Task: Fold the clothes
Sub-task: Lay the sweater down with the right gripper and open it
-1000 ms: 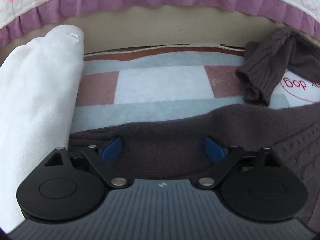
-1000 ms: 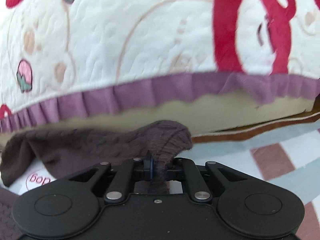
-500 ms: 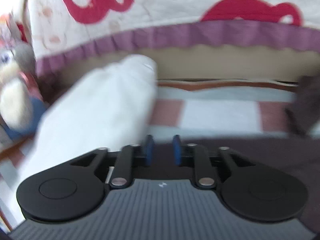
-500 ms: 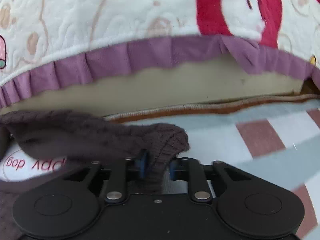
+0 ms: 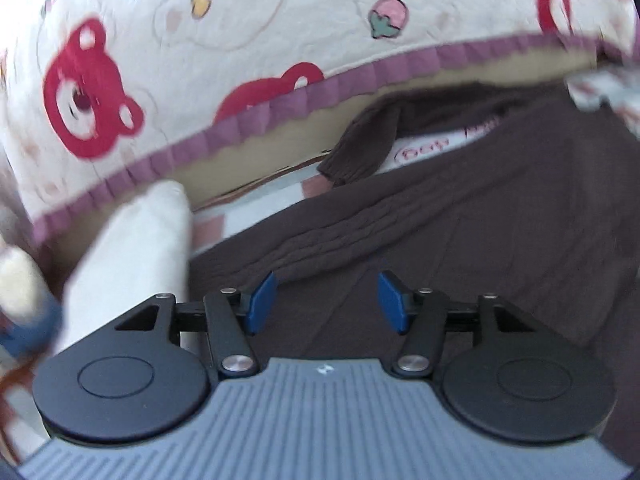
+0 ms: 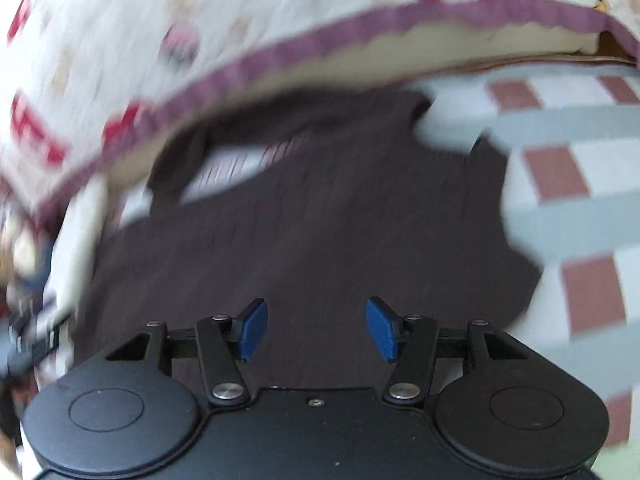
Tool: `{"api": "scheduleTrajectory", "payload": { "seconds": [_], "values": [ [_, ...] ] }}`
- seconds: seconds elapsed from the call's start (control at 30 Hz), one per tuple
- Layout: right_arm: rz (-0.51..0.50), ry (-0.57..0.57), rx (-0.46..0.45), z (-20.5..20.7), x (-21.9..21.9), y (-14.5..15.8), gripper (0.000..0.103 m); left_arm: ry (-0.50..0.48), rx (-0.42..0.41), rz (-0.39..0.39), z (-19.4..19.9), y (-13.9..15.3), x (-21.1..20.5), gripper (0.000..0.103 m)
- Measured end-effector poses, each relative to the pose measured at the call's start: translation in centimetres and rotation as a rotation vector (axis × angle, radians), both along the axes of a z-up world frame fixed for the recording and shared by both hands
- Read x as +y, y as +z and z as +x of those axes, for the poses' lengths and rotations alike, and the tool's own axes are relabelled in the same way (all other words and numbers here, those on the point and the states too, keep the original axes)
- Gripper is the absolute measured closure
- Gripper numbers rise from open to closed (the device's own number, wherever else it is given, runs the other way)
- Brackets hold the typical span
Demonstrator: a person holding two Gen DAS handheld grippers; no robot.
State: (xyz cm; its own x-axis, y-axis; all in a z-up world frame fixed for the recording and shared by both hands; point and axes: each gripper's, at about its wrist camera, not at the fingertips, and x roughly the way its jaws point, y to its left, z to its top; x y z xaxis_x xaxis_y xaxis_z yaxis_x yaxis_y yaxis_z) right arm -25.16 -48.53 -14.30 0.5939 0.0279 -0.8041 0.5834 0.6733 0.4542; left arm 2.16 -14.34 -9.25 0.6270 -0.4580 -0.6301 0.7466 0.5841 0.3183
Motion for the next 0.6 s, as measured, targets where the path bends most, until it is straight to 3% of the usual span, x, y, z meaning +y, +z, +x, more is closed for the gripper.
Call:
{"api": "scheduleTrajectory", "payload": {
  "seconds": [0.1, 0.3, 0.4, 0.6],
  "values": [
    [0.099, 0.054, 0.009, 0.1, 3.9, -1.1, 0.042, 0.015, 0.038, -0.021, -0.9, 0.6, 1.9, 0.047],
    [0.164, 0.153, 0.034, 1.7, 11.2, -2.5, 0.042, 0.179, 0.15, -0.094, -1.2, -0.1, 7.0, 0.042],
    [0.164, 0.202, 0.051, 2.2, 13.6, -2.5, 0.042, 0.206, 0.231, -0.151, -1.5, -0.7, 9.4, 0.042],
    [0.099, 0.245, 0.125, 1.6, 16.9, -2.4, 0.038, 0.257, 0.296, -0.174, -3.2, -2.3, 12.3, 0.042]
  ]
}}
